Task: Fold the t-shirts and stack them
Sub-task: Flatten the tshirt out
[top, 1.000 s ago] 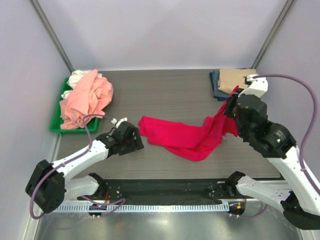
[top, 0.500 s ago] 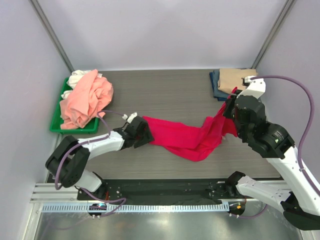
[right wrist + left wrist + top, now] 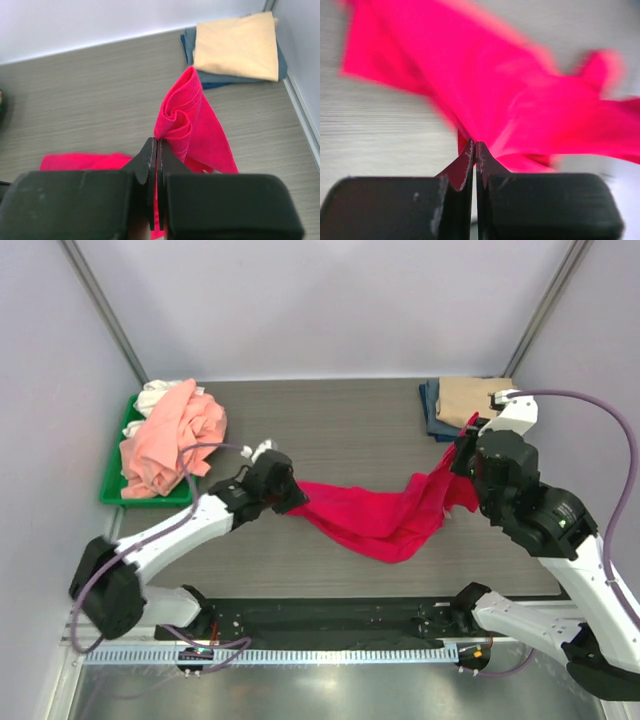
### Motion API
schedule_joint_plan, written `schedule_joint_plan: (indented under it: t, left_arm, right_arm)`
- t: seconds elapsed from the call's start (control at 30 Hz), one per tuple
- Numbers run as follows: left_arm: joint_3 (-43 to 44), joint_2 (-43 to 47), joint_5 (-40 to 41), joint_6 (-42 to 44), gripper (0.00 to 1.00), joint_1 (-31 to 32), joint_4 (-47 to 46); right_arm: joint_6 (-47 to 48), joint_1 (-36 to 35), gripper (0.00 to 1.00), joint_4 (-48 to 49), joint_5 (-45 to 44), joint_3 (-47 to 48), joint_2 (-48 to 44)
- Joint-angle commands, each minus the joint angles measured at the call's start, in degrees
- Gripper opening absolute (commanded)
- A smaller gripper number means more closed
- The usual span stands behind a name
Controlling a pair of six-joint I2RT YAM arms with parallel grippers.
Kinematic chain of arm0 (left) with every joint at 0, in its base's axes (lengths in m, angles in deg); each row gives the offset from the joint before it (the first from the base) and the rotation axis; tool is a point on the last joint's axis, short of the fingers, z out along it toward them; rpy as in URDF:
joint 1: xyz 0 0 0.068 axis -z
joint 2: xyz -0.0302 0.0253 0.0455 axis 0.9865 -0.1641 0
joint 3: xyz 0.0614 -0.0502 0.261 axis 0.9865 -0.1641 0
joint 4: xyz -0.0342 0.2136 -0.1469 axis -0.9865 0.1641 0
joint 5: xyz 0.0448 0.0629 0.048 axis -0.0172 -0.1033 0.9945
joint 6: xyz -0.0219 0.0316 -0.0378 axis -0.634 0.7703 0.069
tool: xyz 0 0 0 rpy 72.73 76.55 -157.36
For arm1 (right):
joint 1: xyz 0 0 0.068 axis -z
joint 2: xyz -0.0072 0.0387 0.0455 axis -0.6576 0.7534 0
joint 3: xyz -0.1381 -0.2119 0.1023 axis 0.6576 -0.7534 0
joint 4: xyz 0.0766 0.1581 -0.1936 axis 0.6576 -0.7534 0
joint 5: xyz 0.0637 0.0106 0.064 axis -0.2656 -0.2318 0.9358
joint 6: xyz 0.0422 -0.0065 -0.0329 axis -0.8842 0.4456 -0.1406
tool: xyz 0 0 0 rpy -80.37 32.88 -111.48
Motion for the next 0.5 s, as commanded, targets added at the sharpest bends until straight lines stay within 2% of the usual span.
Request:
schedule_joint_plan:
  t: [0.0, 0.13, 0.23, 0.27, 0.33, 0.47]
  left_arm:
    - [9.6, 10.7, 3.5, 1.2, 0.0, 0.4, 12.3]
    - [16.4, 18.6, 4.7, 1.5, 0.0, 0.4, 22.9]
    - [19.6, 25.2, 5.0, 2.2, 0.0, 0.6, 26.2]
    - [20.4, 27.1, 4.2, 3.4, 0.0, 0.6, 26.0]
    - [22.6, 31.9, 1.0, 9.4, 0.0, 0.7, 24.6]
    - [27.6, 37.0, -0.6, 18.4, 0.0, 0.7, 24.5]
  right_arm:
    - [-1.3, -0.1, 0.01, 0.0, 1.3, 7.1, -2.2]
    - [-2.5, -0.1, 0.01, -2.6, 6.3, 13.5, -4.6]
    - [-1.1, -0.1, 0.01, -2.0, 10.6, 16.3, -8.4]
    - [2.1, -0.1, 0.01, 0.2, 12.6, 16.6, -9.6]
    - [5.1, -0.1, 0.01, 3.1, 22.3, 16.5, -13.1]
    - [7.5, 1.1, 0.01, 7.8, 33.3, 18.6, -16.4]
